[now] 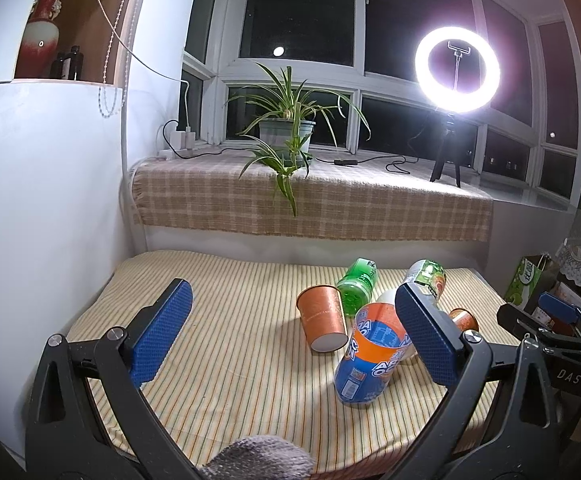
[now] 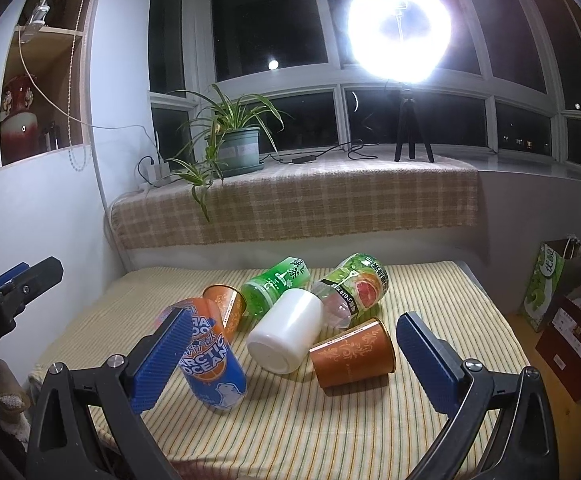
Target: Flip cup upright
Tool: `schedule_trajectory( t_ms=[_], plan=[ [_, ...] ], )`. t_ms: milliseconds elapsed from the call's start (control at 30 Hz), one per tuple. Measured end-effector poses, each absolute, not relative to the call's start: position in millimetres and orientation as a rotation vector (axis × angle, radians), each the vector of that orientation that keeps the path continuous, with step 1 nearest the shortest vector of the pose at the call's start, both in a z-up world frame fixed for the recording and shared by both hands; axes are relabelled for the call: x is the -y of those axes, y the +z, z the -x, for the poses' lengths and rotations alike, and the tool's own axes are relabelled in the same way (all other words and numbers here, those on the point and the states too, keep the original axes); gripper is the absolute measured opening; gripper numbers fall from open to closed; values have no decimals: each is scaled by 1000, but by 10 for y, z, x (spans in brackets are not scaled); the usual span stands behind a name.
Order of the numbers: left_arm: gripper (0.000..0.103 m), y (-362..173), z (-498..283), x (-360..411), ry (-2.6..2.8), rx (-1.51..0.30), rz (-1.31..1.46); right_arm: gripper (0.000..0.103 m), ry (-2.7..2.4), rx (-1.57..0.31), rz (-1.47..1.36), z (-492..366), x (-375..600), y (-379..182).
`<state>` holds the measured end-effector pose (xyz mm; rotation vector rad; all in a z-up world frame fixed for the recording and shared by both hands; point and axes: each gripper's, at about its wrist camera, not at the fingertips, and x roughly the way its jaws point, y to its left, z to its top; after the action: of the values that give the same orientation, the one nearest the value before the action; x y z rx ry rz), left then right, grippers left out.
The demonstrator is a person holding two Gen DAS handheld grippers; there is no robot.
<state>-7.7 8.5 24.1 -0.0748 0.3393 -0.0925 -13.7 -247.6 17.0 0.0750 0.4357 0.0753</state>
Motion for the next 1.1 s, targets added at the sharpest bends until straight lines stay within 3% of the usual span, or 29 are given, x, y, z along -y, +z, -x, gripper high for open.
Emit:
schedule_trajectory(
  t_ms=[1100],
  plan=[
    [103, 238, 67, -110, -90, -339, 75, 103, 80, -452, -78, 65, 2479, 114]
  ],
)
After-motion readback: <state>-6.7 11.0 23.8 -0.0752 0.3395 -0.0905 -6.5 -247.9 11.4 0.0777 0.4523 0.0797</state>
